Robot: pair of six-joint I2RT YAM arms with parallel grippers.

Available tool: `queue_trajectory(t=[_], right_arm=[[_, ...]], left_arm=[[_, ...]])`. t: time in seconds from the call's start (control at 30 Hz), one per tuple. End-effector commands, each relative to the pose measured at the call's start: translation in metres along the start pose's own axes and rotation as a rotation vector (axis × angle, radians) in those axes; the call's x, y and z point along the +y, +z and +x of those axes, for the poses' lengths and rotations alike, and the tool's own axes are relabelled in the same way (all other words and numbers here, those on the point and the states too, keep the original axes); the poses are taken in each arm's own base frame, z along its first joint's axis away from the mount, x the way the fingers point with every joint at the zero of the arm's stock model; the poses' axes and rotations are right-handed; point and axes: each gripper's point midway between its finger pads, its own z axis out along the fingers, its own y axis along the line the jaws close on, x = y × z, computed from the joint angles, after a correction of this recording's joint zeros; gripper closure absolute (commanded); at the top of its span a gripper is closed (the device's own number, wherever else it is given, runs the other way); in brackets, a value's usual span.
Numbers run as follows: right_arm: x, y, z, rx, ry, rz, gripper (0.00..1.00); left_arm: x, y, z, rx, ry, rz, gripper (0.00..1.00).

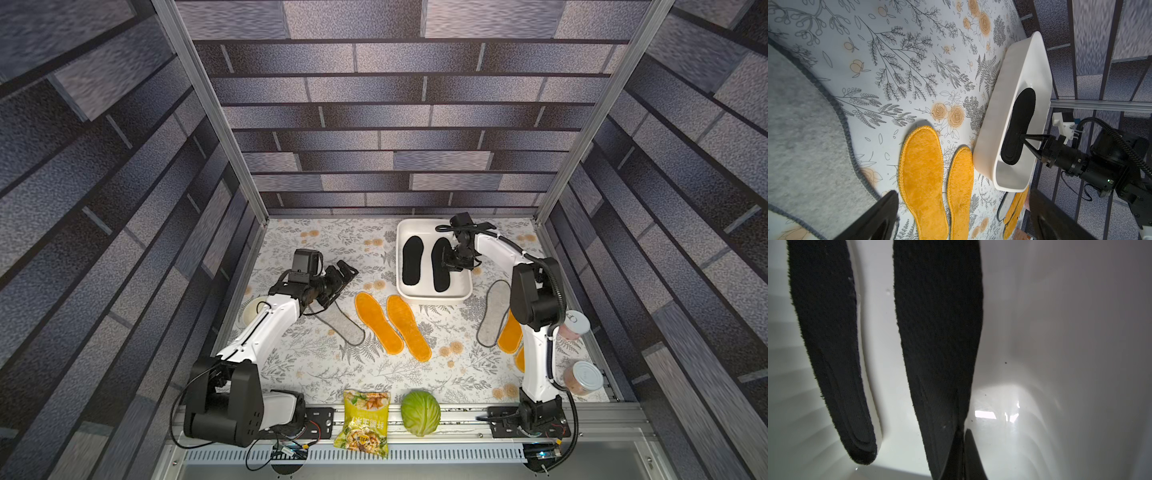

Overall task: Put the insoles into the storage box
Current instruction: Place the insole in the storage box.

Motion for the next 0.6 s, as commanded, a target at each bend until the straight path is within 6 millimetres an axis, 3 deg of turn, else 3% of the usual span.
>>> queue_trajectory(t=[0.0, 0.57], right_arm=[[0.0037, 0.0069, 0.0016, 0.003, 0.049, -0.015, 1.00], [-0.0039, 0.0120, 0.0004, -0.005, 0.081, 0.022, 0.98]], left_arm=[[-0.0017, -0.0054, -0.0008, -0.007, 0.007, 0.015, 0.00], [-0.0015, -0.0093, -0.0026, -0.014, 0.003, 0.018, 0.00]])
